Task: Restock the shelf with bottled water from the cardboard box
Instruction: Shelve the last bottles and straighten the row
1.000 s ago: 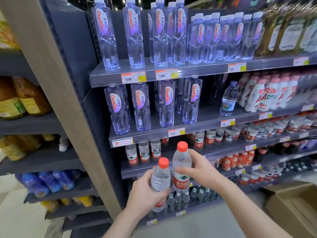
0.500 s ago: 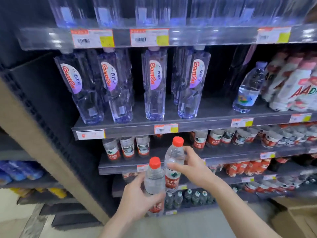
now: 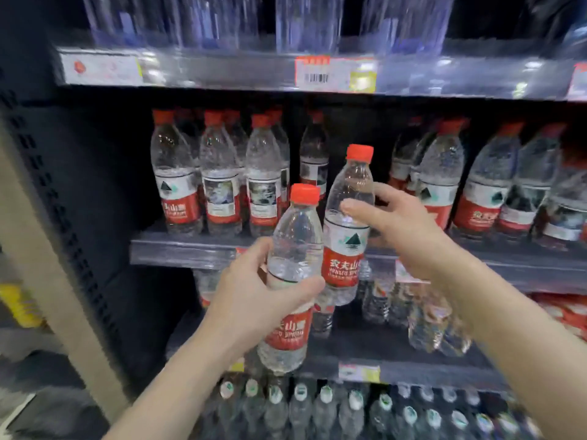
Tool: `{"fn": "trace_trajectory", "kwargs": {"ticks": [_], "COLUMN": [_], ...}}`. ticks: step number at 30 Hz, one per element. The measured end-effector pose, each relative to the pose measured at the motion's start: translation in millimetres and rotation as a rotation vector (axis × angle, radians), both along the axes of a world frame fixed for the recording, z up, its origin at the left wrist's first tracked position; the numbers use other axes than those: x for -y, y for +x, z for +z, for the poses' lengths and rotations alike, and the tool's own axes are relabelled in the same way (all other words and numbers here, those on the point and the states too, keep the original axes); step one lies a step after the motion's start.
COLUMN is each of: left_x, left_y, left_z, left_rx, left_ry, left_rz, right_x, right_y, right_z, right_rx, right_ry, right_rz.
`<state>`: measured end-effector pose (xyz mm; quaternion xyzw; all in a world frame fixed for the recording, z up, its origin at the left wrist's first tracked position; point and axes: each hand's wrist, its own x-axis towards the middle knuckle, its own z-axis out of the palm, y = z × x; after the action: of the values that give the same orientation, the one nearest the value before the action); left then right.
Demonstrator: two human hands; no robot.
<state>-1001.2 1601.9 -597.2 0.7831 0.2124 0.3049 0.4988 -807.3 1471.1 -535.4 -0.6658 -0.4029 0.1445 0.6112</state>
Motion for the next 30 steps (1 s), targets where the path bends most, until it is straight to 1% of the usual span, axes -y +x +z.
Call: {"fn": "trace_trajectory", "kwargs": {"ticks": [5,9,13,16,21,24,30], "left_x": [-3,-3,-6,-10,-18,-19,-18], "left_y": [9,16,13,9,7,5,1], "left_z": [-38,-48,-42,-34,-31,-32,-30], "left_rx": [0.111,0.172,0.162,0.148,0.154,0.162,0.179], "left_ry": [0.009,-0.067,-0.107,-0.113,-0.128,-0.127,-0.094], "left_rz": [0.012,-0.012,-0.064,-0.100,-0.098,-0.115,-0.144], "right_x": [-17,-33,-44,-52,-69,-82,-103], "right_y": [14,14,16,21,29,32,41], "right_z": [-7,11,36,43,48,56,46], "right_rx": [0.065,0.095,0.088,0.087,0.055,0.069,0.092], "right_ry": [0.032,0.057,-0.011,-0.047,-0.013,0.024,0.000], "right_rz": [0.047,0.018,0.013,0.007,-0.034,-0.038,-0.066]}}
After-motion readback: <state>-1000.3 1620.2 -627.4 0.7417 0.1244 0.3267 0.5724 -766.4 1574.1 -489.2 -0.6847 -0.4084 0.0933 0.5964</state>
